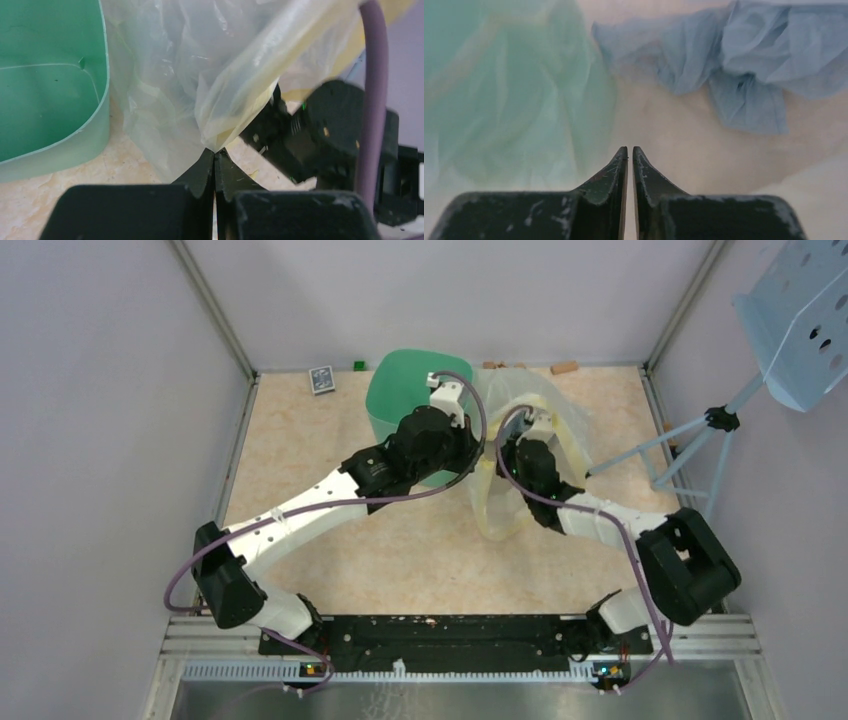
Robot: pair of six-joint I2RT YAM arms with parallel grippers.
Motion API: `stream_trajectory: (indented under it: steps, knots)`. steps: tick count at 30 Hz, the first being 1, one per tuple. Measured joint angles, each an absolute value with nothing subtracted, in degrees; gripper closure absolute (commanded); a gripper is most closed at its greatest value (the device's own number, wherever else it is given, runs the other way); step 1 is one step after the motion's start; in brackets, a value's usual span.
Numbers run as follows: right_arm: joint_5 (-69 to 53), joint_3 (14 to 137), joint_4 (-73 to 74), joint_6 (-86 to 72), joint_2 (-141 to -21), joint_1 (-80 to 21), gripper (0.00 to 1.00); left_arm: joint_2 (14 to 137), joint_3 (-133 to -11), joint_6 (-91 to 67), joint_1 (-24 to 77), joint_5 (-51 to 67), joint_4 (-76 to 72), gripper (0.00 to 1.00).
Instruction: Put the trash bags into the trash bin
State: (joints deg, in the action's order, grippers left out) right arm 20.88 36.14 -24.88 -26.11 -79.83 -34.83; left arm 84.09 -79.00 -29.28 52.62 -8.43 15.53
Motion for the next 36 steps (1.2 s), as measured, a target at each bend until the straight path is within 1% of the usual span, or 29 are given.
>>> stream_trajectory:
  steps: [2,3,5,10,15,18,24,25,28,31,34,36]
  knots:
    - [20.4,40.5,-22.9,-28.3,-82.9,-32.1,0.67,83.6,-78.5,-29.3,52.6,-8.4,15.6,1.0]
    - [20.3,42.7,-21.5,-29.5,-84.6,-30.8,0.62,83.5,-78.3,-29.3,52.6,-8.4,15.6,1.0]
    - [19.7,46.6,-18.6,-31.8,-87.9,-28.3,0.57,83.3,-78.2,-29.3,52.5,-8.4,15.6,1.0]
    - [21.7,56.2,-9.1,-35.7,-95.4,-24.6,0.33,83.1,-78.2,-29.2,52.2,-8.4,15.8,1.0]
    - [26.5,64.8,-1.5,-37.8,-100.4,-23.3,0.31,83.1,-77.2,-29.2,52.0,-8.4,15.8,1.0]
    - [27.9,65.7,0.6,-40.2,-101.3,-22.2,0.29,83.1,-76.2,-29.2,52.0,-8.4,16.0,1.0]
    - [28.7,65.7,0.6,-44.2,-103.3,-18.4,0.29,83.1,-75.6,-29.3,51.9,-7.6,16.1,1.0]
    - [28.8,65.8,0.3,-44.7,-103.8,-17.7,0.32,83.1,-75.6,-29.4,51.8,-7.2,16.1,1.0]
    - [29.6,66.3,-0.3,-45.4,-105.7,-16.2,0.53,83.2,-75.1,-29.8,51.8,-6.2,15.8,1.0]
    - [30.0,66.6,-1.7,-45.0,-107.3,-15.4,0.69,83.8,-74.3,-30.1,51.8,-5.1,15.3,1.0]
    - [30.0,66.5,-3.1,-43.3,-108.0,-15.1,1.0,84.6,-74.0,-30.0,51.8,-4.6,15.2,1.0]
    - [29.9,66.2,-5.0,-41.7,-107.9,-15.1,1.0,85.0,-73.8,-29.9,51.8,-4.3,15.3,1.0]
